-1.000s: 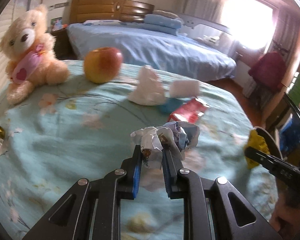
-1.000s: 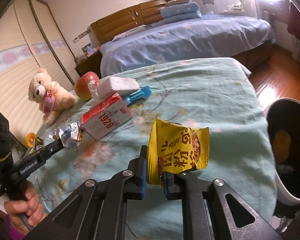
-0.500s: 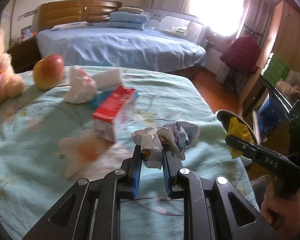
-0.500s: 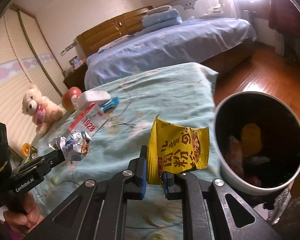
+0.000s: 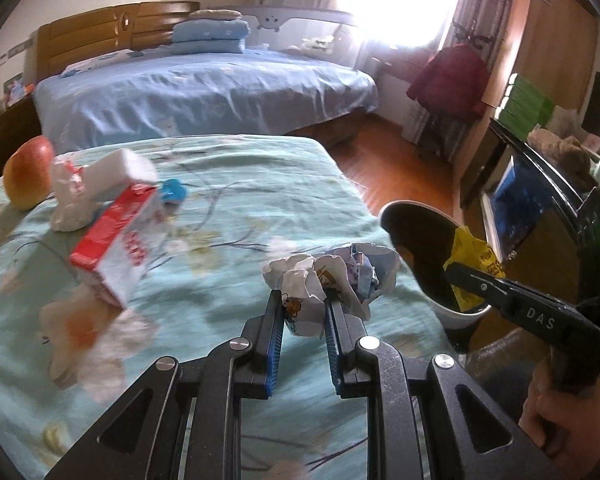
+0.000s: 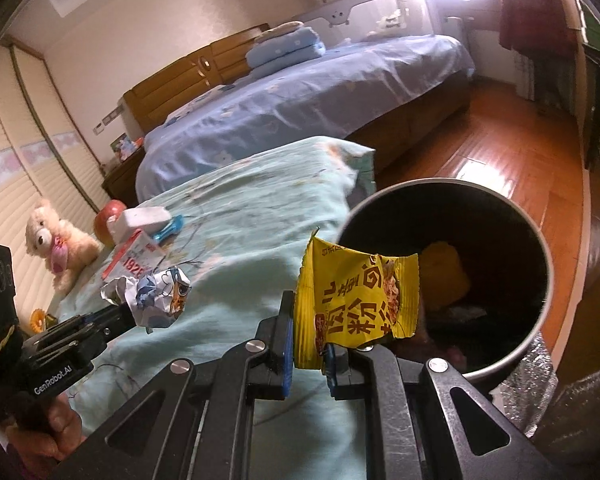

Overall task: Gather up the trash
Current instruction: 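Carry the yellow snack bag and crumpled wrapper over the trash bin with both tools, then open both tools to drop the snack bag and wrapper into the bin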

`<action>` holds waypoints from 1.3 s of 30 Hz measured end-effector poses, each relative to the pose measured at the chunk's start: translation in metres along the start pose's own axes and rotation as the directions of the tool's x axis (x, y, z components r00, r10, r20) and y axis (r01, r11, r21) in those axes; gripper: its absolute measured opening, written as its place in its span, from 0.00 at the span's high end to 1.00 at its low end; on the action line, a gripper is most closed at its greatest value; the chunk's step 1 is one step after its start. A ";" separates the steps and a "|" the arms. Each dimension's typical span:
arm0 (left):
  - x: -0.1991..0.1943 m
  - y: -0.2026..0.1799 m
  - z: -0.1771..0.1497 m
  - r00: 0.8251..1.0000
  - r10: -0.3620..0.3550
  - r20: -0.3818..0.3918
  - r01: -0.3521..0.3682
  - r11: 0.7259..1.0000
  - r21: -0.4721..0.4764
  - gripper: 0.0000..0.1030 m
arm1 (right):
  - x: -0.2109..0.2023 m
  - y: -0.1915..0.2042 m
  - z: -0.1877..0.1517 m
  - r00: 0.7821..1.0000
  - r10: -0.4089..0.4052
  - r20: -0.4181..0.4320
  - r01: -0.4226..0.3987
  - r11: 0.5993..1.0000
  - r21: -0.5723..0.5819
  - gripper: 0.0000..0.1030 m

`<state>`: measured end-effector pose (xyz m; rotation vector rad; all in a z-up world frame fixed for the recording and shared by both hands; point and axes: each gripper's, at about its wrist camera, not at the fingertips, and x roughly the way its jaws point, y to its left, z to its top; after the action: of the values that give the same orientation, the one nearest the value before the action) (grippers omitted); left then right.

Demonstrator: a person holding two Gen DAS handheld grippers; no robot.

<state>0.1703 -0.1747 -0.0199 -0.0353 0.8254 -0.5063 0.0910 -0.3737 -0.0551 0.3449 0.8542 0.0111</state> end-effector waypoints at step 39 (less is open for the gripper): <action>0.097 -0.094 0.044 0.994 -0.053 -0.098 0.064 0.991 0.120 0.68 | 0.017 -0.098 0.021 0.996 -0.068 -0.060 0.076 0.986 0.145 0.56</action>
<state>0.2171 -0.3081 -0.0364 0.0788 0.8862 -0.6172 0.1050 -0.4695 -0.0843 0.4541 0.9238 -0.1108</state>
